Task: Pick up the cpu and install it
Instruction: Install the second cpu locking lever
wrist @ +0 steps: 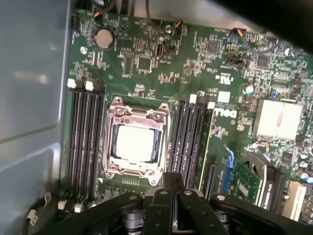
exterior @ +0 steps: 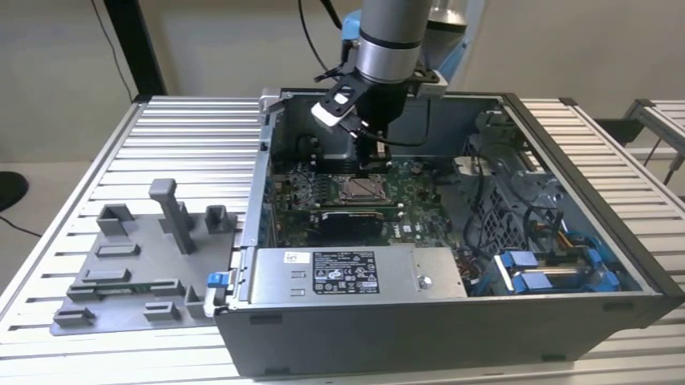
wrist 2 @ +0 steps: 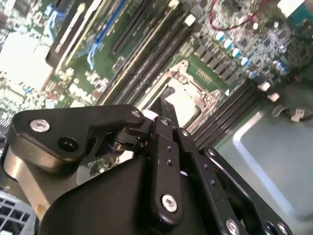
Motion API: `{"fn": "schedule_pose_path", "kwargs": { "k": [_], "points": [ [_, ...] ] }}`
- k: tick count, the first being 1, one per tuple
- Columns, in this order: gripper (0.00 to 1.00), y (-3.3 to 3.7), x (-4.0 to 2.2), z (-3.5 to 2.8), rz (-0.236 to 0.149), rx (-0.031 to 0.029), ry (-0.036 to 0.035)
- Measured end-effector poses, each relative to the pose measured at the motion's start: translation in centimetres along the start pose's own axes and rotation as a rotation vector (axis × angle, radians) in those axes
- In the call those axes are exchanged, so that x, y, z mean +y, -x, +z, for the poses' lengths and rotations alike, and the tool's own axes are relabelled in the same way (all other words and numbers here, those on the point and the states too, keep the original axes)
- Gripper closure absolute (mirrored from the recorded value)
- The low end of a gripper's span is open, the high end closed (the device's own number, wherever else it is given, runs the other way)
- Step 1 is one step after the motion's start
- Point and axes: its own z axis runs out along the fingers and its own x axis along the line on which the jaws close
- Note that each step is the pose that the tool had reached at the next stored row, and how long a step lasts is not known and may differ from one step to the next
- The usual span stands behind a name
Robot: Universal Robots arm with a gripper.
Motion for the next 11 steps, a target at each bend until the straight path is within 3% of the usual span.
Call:
{"fn": "schedule_pose_path", "kwargs": {
  "k": [3,7,11],
  "points": [
    [1.0,-0.06,-0.64,0.49,0.0,-0.0003,0.0052],
    [1.0,-0.05,-0.59,0.72,-0.001,0.0025,0.0099],
    [1.0,-0.02,-0.25,0.36,-0.001,0.004,0.0101]
  ]
}}
